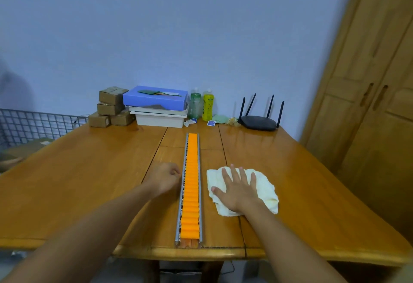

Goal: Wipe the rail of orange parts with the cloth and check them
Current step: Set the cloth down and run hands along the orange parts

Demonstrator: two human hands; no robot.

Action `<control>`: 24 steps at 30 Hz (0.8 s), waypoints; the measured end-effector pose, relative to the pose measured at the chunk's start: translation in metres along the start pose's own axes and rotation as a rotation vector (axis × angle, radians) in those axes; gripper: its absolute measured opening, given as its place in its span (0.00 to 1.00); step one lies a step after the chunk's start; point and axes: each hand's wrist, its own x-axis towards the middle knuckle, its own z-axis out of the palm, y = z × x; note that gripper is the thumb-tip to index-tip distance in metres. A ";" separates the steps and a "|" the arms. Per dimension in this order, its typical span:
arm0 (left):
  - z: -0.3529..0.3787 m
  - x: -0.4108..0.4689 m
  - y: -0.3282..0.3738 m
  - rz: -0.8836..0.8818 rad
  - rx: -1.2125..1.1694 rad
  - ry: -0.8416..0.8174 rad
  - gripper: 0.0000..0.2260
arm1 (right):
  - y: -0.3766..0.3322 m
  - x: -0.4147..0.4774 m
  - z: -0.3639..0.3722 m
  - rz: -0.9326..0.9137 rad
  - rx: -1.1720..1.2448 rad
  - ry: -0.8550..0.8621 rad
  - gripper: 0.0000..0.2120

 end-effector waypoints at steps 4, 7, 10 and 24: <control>0.009 0.009 0.001 -0.012 0.003 0.012 0.05 | -0.001 0.003 -0.006 0.029 0.043 0.031 0.40; 0.009 0.019 0.000 -0.027 0.016 0.033 0.06 | -0.003 0.008 -0.017 0.062 0.067 0.196 0.36; 0.008 0.030 -0.002 -0.031 0.027 0.051 0.06 | -0.006 0.018 -0.029 0.046 0.051 0.326 0.33; 0.006 0.104 -0.004 -0.057 0.090 0.070 0.13 | -0.034 0.110 -0.060 -0.060 0.180 0.298 0.22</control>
